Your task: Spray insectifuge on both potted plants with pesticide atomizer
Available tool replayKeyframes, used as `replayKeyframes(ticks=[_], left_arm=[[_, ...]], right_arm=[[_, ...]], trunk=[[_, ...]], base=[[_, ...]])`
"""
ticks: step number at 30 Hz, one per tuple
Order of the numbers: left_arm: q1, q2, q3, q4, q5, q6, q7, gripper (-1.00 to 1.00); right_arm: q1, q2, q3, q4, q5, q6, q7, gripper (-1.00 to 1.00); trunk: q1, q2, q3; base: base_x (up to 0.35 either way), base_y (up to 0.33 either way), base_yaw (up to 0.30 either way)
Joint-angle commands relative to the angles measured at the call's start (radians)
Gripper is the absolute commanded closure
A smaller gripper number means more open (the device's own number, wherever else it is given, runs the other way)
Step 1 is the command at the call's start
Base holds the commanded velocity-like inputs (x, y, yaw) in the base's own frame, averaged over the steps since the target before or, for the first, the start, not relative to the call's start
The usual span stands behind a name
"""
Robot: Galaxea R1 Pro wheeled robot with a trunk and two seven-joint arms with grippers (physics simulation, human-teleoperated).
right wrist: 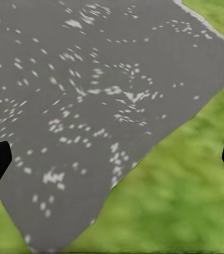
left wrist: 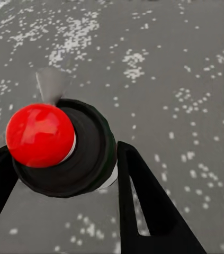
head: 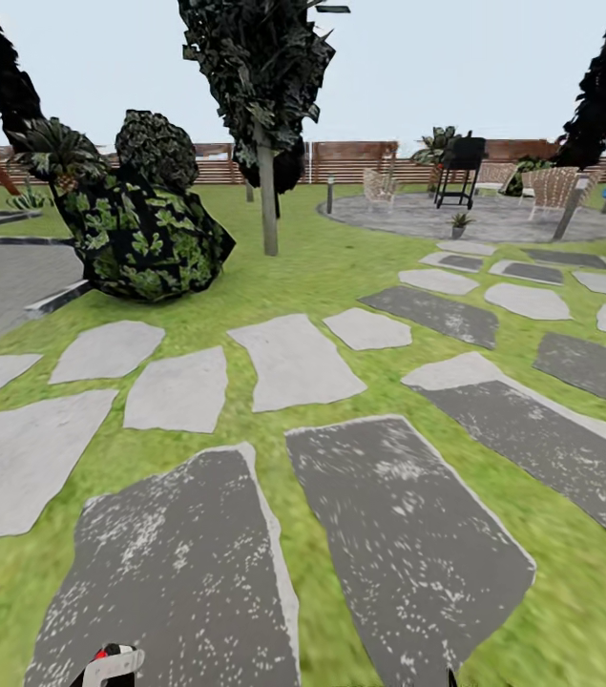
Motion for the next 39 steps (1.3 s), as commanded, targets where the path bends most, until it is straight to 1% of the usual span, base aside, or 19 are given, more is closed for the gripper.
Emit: replayKeyframes(ticks=[1,13,36,39], left_arm=[[0.0,0.0,-0.001,0.0,0.004,-0.003,0.0,1.0],[0.0,0.0,-0.001,0.0,0.004,-0.004,0.0,1.0],[0.0,-0.001,-0.001,0.0,0.007,-0.003,-0.001,1.0],[0.0,-0.001,-0.001,0.0,0.007,-0.003,-0.001,1.0]], right_arm=[[-0.001,0.0,-0.002,0.001,0.002,-0.003,0.0,-1.0],[-0.001,0.0,-0.002,0.001,0.003,-0.002,0.001,-1.0],[-0.001,-0.001,-0.004,0.001,0.002,-0.002,0.0,-1.0],[-0.001,-0.001,-0.004,0.001,0.002,-0.003,0.0,-1.0]], trunk=[[0.0,0.0,-0.001],[0.0,0.0,0.0],[0.0,0.0,0.011],[0.0,0.0,0.012]], base=[[0.0,0.0,-0.3],[0.012,0.0,-0.3],[0.332,0.0,-0.3],[0.337,0.0,-0.171]])
